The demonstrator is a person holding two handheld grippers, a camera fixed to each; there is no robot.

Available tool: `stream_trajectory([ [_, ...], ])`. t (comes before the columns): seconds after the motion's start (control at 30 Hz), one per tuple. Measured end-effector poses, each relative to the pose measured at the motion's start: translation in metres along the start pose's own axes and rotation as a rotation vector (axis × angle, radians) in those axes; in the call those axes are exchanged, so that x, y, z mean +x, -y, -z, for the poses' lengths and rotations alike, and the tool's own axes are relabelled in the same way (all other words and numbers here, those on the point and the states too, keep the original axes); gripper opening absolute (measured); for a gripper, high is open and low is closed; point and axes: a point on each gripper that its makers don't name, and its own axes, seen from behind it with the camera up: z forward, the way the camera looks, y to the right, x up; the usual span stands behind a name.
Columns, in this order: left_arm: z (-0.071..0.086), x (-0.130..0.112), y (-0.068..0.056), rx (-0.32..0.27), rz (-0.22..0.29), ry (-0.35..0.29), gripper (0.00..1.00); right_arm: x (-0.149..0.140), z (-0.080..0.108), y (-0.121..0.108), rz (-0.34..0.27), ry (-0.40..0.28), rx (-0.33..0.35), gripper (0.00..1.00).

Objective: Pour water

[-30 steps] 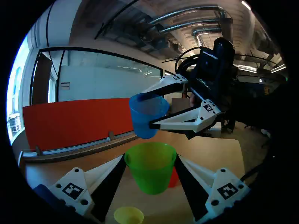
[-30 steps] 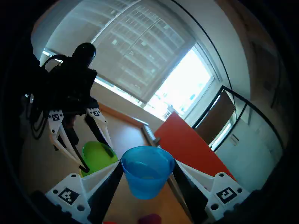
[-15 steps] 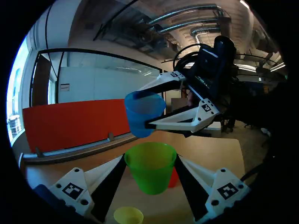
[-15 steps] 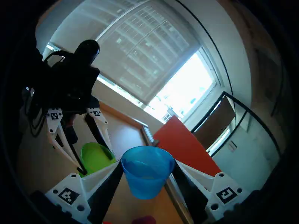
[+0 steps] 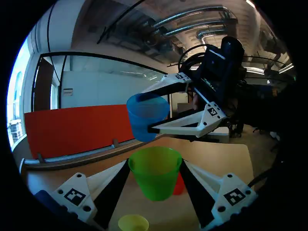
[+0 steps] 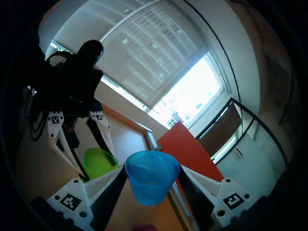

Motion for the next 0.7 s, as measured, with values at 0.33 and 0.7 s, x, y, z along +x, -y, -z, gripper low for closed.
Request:
stream_trajectory([
  [0.33, 0.0001, 0.0041, -0.0014, -0.007, -0.002, -0.007, 0.89, 0.0046, -0.0027, -0.0009, 0.029, -0.002, 0.002, 0.92],
  [0.7, 0.0007, 0.0045, -0.0033, -0.009, -0.005, -0.007, 0.89, 0.0066, -0.0049, 0.0013, 0.074, 0.0, 0.004, 0.92],
])
